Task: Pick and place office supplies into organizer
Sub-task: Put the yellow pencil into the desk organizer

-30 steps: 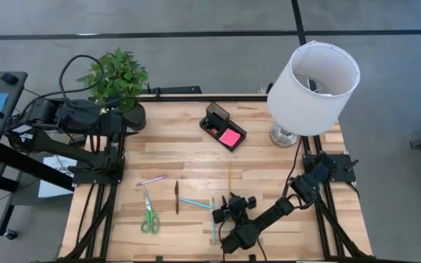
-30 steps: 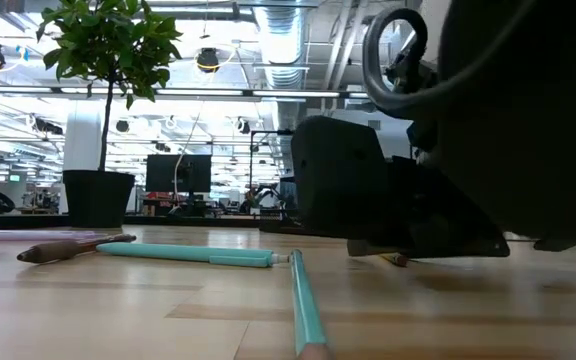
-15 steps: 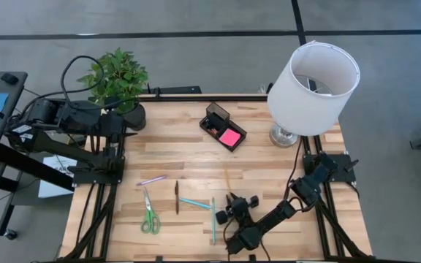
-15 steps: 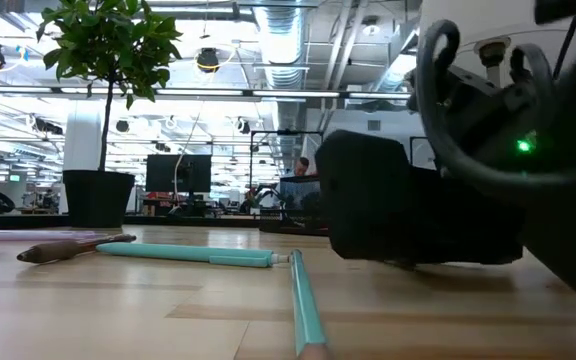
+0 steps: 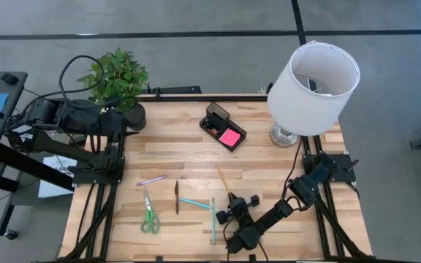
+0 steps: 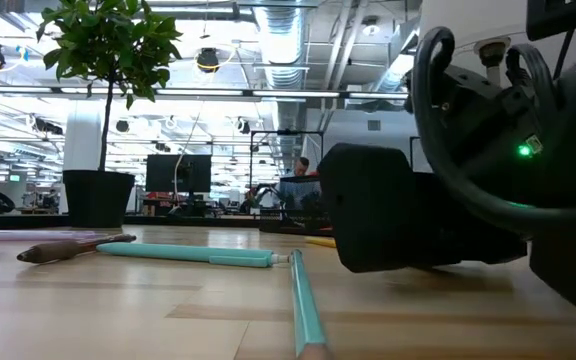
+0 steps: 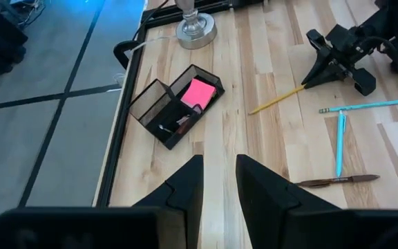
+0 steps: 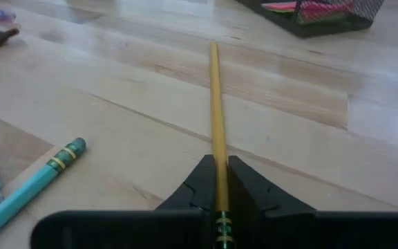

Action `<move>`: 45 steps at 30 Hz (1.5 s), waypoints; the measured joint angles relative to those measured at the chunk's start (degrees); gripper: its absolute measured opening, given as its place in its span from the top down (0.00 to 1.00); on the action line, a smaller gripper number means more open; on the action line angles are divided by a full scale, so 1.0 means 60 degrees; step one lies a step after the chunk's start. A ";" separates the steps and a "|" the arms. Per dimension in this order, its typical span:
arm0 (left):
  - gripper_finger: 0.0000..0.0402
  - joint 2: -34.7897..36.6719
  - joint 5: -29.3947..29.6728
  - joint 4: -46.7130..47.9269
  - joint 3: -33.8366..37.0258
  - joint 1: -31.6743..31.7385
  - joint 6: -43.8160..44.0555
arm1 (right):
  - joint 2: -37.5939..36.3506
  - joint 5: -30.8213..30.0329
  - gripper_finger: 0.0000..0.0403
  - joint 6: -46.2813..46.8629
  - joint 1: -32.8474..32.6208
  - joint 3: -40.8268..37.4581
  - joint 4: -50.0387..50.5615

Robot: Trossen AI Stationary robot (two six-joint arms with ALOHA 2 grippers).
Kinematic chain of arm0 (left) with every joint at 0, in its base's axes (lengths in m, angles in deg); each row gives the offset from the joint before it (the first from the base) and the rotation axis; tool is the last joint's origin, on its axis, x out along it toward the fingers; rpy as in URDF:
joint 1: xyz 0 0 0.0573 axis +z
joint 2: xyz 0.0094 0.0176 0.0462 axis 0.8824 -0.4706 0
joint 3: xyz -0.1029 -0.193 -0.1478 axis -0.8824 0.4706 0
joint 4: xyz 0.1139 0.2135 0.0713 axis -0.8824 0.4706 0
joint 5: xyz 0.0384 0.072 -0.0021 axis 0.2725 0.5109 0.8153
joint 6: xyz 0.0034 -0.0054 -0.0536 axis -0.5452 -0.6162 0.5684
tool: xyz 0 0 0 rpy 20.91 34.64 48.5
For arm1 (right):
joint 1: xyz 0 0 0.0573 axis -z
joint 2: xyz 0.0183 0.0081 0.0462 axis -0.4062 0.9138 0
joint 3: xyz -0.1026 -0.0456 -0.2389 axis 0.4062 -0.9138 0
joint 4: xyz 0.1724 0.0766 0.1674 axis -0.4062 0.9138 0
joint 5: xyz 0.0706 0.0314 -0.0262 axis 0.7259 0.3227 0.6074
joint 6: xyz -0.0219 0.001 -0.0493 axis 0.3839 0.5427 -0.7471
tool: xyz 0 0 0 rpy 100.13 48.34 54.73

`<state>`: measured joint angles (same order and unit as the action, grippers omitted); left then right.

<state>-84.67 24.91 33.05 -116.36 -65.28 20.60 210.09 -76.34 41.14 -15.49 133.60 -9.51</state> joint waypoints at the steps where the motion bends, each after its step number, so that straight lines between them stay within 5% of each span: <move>1: 0.80 0.0000 0.0000 -0.0014 0.0000 0.0000 0.0038 | 0.0010 -0.0102 0.97 -0.0133 0.0024 0.0019 0.0014; 18: 0.80 -0.0542 -0.0029 -0.0451 -0.0004 0.0003 -0.0453 | 0.0162 -0.0144 0.98 -0.0710 0.0331 0.2044 0.3136; 28: 0.80 -0.1075 0.0022 -0.0443 -0.0004 0.0004 -0.0524 | -0.0107 -0.0817 0.98 -0.2429 0.1111 0.2910 0.3164; 39: 0.80 -0.0828 0.0076 -0.0244 -0.0004 0.0004 -0.0775 | -0.2617 -0.1041 0.98 -0.4953 0.2191 0.3146 0.3174; 45: 0.80 -0.0472 0.0058 -0.0069 -0.0004 0.0004 -0.0564 | -0.4328 0.0557 0.98 -0.5634 0.3114 0.3155 0.2691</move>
<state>-87.50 25.26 32.64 -116.39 -65.26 17.22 184.13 -73.00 7.34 3.20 152.53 6.63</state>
